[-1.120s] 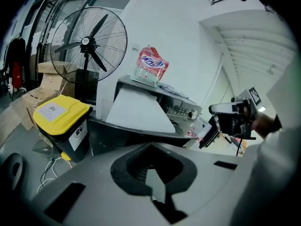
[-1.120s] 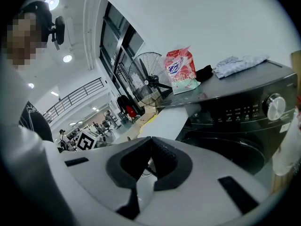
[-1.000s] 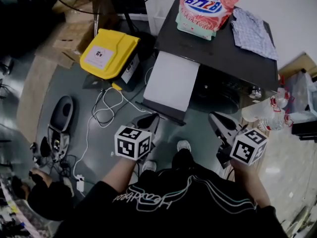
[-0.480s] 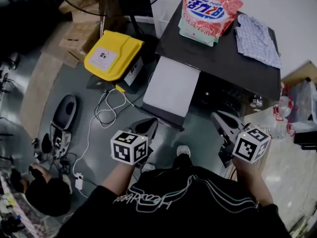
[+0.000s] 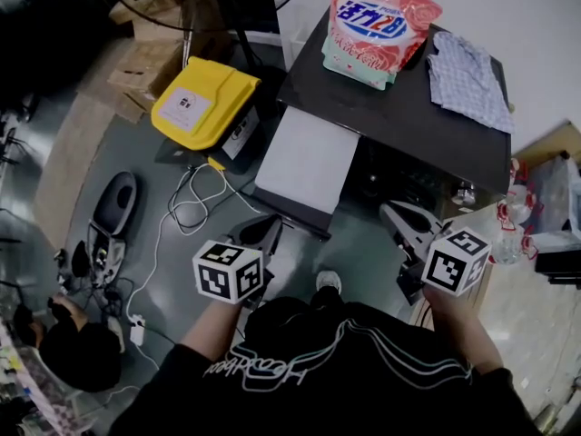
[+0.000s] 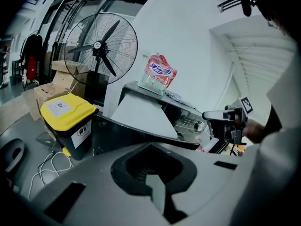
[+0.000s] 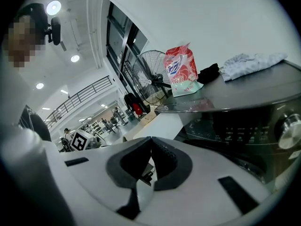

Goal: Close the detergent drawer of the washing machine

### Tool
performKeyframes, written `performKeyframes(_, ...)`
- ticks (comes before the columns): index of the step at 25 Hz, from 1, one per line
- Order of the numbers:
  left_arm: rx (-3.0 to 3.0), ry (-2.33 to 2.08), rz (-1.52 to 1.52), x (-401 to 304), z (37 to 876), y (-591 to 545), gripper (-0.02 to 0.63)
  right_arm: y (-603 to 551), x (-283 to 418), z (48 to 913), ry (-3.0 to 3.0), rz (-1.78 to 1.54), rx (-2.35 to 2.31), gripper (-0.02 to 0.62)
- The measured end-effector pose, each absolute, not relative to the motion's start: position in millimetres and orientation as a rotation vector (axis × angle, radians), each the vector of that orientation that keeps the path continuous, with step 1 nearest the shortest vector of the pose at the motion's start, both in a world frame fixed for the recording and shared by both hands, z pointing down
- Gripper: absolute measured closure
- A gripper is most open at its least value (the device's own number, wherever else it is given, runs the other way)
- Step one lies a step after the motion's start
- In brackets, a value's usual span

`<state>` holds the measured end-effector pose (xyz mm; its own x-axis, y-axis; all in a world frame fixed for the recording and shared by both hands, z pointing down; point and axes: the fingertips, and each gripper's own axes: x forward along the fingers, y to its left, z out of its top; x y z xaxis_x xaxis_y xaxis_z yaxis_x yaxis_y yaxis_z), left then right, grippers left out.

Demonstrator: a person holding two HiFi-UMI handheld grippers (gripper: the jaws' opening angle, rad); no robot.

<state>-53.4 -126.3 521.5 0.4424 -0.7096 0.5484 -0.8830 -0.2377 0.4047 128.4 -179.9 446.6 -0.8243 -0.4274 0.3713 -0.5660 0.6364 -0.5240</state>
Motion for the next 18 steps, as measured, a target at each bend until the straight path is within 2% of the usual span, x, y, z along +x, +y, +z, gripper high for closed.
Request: performKeyframes(18,1.99,-1.402,0.301,-52,522,-163,0.584,-192,141,454,-2.655,0.977,0.78,0.569)
